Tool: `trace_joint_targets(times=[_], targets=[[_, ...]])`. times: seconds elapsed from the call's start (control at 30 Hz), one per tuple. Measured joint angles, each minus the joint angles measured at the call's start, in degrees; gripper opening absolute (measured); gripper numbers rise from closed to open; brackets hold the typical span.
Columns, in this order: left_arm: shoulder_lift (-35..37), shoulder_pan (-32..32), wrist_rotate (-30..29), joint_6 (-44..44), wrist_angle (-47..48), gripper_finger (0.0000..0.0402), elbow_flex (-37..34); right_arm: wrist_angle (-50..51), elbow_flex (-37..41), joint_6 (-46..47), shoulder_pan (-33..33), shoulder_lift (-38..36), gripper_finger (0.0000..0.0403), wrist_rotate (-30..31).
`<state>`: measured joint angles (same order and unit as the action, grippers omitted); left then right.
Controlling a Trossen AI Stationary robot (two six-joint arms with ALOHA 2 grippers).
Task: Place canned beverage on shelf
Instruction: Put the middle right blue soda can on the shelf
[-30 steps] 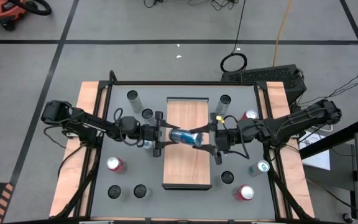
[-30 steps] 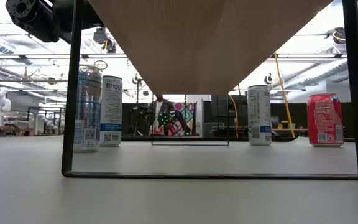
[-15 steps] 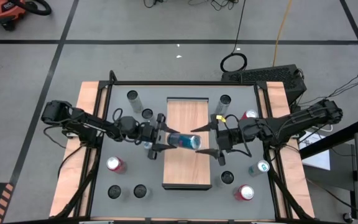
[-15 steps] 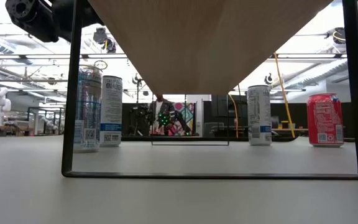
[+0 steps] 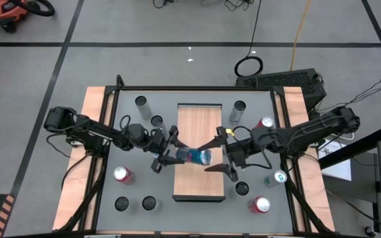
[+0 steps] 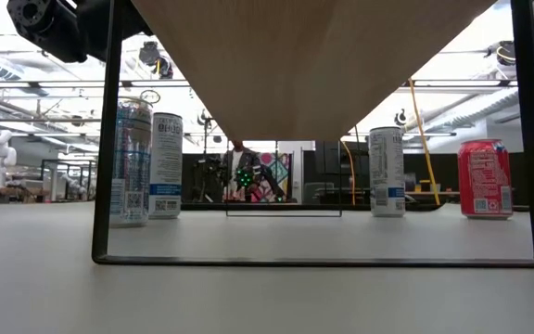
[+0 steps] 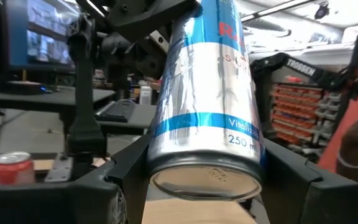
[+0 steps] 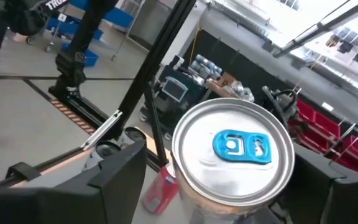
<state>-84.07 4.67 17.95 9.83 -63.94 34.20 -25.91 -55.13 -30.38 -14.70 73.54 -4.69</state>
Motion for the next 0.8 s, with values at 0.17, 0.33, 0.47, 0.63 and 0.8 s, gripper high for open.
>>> trace_joint_targets(times=[0.17,0.33,0.47,0.63,0.8], targets=[[0.0,0.0,0.2,0.33,0.49,0.0228,0.0,-2.64,0.0,-0.51,0.07,1.92,0.0259,0.07],[0.0,0.02,0.22,0.24,1.14,0.0229,0.0,-2.75,0.0,-0.25,0.07,2.09,0.021,0.22],[0.0,0.0,0.2,-2.01,1.93,0.0245,0.0,-2.47,0.02,0.01,0.07,2.09,0.0167,0.16],[0.0,-0.02,-0.93,-2.74,2.58,0.027,0.0,-2.16,0.02,2.06,0.06,2.14,0.0157,1.4],[0.0,-0.04,-3.07,-2.78,2.75,0.0288,0.02,-1.62,0.07,3.2,0.07,2.16,0.0172,3.52]])
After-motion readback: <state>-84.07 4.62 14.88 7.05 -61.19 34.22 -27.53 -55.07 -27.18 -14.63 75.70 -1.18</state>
